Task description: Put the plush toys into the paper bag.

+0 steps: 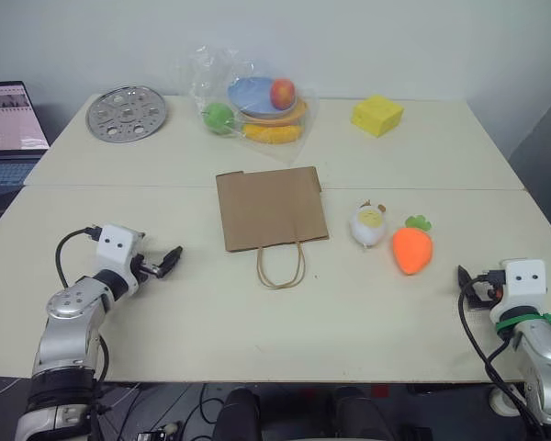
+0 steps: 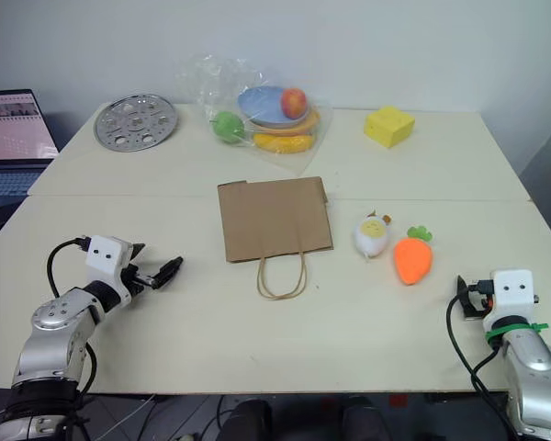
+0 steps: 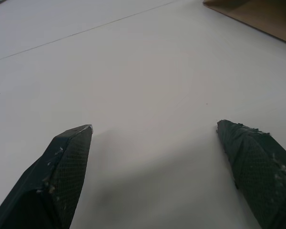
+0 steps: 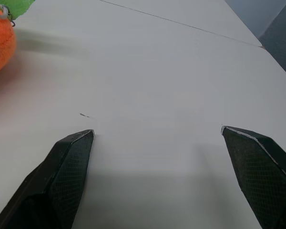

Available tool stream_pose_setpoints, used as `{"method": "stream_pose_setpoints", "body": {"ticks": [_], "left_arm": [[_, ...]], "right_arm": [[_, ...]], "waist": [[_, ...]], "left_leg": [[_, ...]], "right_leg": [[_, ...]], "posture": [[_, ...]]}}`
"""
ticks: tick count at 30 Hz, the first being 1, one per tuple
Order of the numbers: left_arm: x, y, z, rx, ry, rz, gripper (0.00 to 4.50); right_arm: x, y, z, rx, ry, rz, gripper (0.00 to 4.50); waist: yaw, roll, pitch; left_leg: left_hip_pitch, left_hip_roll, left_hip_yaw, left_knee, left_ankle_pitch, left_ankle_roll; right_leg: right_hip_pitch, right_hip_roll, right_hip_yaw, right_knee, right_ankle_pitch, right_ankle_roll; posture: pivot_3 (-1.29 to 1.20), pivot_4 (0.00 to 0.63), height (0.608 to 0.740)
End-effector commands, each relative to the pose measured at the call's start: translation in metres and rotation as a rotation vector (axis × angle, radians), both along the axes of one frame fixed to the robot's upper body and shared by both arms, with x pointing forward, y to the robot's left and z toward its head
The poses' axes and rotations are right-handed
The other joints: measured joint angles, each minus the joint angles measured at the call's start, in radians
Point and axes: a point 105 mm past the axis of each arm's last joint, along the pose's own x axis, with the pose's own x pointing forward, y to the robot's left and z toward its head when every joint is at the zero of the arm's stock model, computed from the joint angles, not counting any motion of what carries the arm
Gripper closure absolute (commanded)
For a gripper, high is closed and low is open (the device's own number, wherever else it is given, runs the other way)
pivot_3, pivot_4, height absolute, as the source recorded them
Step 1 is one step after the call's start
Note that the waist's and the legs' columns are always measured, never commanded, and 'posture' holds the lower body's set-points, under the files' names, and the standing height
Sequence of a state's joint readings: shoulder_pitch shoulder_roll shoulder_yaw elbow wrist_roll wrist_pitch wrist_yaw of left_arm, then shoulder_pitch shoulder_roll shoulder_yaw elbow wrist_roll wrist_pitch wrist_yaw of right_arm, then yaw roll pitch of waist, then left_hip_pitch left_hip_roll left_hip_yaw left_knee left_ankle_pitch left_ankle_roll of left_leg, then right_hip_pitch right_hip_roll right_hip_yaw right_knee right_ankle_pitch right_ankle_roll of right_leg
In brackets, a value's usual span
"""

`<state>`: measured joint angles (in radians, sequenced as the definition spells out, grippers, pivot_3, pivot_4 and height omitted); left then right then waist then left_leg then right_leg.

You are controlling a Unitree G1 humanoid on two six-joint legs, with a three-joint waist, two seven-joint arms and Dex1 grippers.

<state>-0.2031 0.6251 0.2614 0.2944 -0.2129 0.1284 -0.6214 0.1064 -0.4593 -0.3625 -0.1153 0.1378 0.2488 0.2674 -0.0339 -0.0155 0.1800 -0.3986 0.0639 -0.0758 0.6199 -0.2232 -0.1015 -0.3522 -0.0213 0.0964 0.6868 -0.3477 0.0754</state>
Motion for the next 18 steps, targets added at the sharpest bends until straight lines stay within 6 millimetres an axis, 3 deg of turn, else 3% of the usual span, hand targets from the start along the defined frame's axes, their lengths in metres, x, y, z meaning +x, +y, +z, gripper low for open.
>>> {"method": "stream_pose_setpoints", "body": {"ticks": [1, 6, 10, 14, 18], "left_arm": [[0.001, -0.002, 0.011, 0.003, -0.018, -0.015, 0.02], [-0.003, -0.007, 0.016, 0.029, -0.024, -0.034, 0.02], [-0.011, -0.017, 0.028, -0.097, -0.039, -0.096, 0.02], [-0.014, -0.019, 0.023, -0.110, 0.022, -0.104, 0.02], [-0.021, -0.026, 0.019, -0.066, 0.044, -0.126, 0.02]], "right_arm": [[-0.001, 0.001, 0.011, -0.017, -0.031, 0.027, 0.00], [-0.002, 0.007, 0.016, -0.006, -0.038, 0.095, 0.00], [-0.007, 0.011, 0.022, 0.029, -0.017, 0.187, 0.00], [-0.011, 0.007, 0.021, 0.095, -0.002, 0.193, 0.00], [-0.013, 0.001, 0.024, 0.054, -0.004, 0.177, 0.00]], "waist": [[0.000, 0.000, 0.000], [0.000, 0.000, 0.000], [0.000, 0.000, 0.000], [0.001, 0.000, 0.000], [0.000, 0.000, 0.000]], "left_leg": [[0.000, 0.000, 0.000, 0.000, 0.000, 0.000], [0.000, 0.000, 0.000, -0.001, 0.000, 0.000], [0.000, 0.000, 0.000, -0.005, 0.000, 0.000], [0.000, 0.000, 0.001, -0.006, 0.000, 0.000], [0.000, 0.000, 0.001, -0.007, 0.000, 0.000]], "right_leg": [[0.000, 0.000, 0.000, 0.000, 0.000, 0.000], [0.000, 0.000, 0.000, -0.002, 0.000, 0.000], [0.000, 0.000, 0.000, -0.005, 0.000, 0.000], [0.000, 0.000, 0.000, -0.005, 0.000, 0.000], [0.000, -0.001, 0.000, -0.006, 0.000, 0.000]], "posture": [[0.00, 0.150, 0.740], [0.00, 0.150, 0.740], [0.00, 0.150, 0.740], [0.00, 0.150, 0.740], [0.00, 0.150, 0.740]]}}
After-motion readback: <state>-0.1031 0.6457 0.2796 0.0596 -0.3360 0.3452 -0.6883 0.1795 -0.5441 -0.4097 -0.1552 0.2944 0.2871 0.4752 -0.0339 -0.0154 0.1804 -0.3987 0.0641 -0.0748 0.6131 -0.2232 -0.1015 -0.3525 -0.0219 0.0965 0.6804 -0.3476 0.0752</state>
